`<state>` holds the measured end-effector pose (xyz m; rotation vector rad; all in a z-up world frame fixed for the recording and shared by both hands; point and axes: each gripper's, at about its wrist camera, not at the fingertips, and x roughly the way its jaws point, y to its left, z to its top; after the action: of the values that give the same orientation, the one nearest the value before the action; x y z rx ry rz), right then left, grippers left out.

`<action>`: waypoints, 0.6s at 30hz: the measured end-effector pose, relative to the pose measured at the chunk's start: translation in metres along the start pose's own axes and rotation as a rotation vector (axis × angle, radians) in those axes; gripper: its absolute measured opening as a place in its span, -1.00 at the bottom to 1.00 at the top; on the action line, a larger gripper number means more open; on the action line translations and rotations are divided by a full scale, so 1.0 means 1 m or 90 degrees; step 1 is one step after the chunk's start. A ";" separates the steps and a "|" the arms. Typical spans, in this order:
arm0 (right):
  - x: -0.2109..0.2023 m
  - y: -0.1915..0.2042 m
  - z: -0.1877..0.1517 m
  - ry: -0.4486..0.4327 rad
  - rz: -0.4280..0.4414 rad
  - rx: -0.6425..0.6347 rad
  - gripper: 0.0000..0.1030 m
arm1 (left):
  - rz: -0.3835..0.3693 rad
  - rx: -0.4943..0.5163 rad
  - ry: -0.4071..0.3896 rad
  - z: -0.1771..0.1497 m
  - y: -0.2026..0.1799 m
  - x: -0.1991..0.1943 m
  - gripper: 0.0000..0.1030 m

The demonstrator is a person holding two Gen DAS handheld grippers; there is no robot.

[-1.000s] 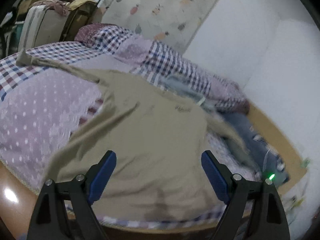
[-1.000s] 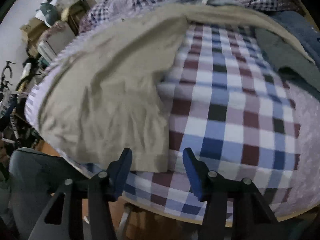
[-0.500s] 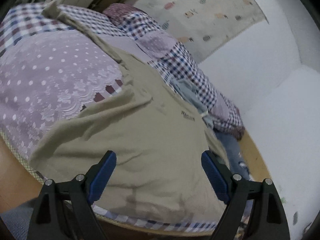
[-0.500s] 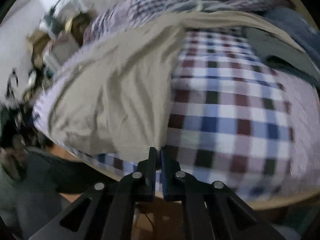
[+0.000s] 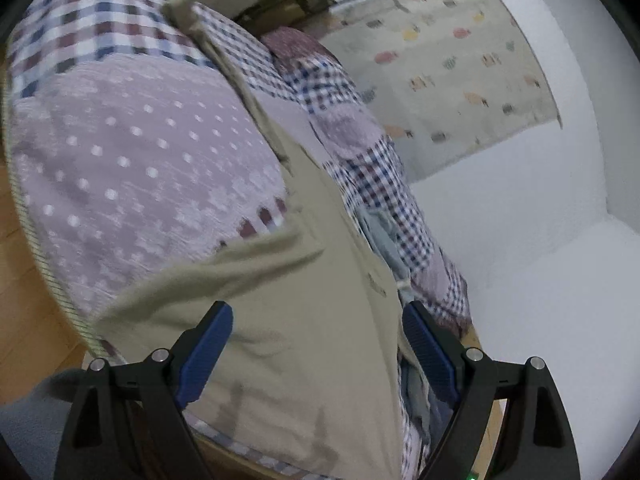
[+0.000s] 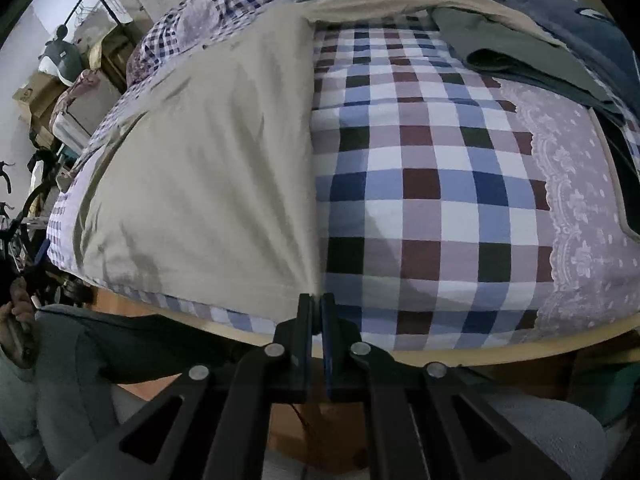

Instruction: Fold clothes

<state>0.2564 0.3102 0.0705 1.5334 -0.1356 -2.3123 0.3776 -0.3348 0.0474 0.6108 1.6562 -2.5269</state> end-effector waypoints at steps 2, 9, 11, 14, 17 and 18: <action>0.000 -0.002 -0.001 0.000 -0.002 0.008 -0.94 | 0.011 -0.007 -0.005 0.008 0.005 -0.003 0.74; 0.004 -0.005 0.001 0.006 -0.031 0.018 -0.89 | 0.136 0.108 0.065 0.047 0.000 0.008 0.74; 0.001 -0.009 0.001 0.000 -0.032 0.024 -0.89 | 0.193 0.193 0.120 0.052 -0.005 0.020 0.74; -0.003 -0.012 0.001 -0.011 -0.022 0.027 -0.88 | 0.262 0.291 0.238 0.047 -0.004 0.046 0.74; -0.001 -0.005 0.001 -0.016 -0.015 0.016 -0.86 | 0.333 0.375 0.361 0.028 0.006 0.075 0.74; 0.000 -0.002 0.002 -0.017 -0.013 0.009 -0.85 | 0.354 0.400 0.399 0.020 0.010 0.084 0.74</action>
<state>0.2542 0.3119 0.0711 1.5184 -0.1440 -2.3519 0.2970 -0.3433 0.0162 1.7592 0.5437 -2.4877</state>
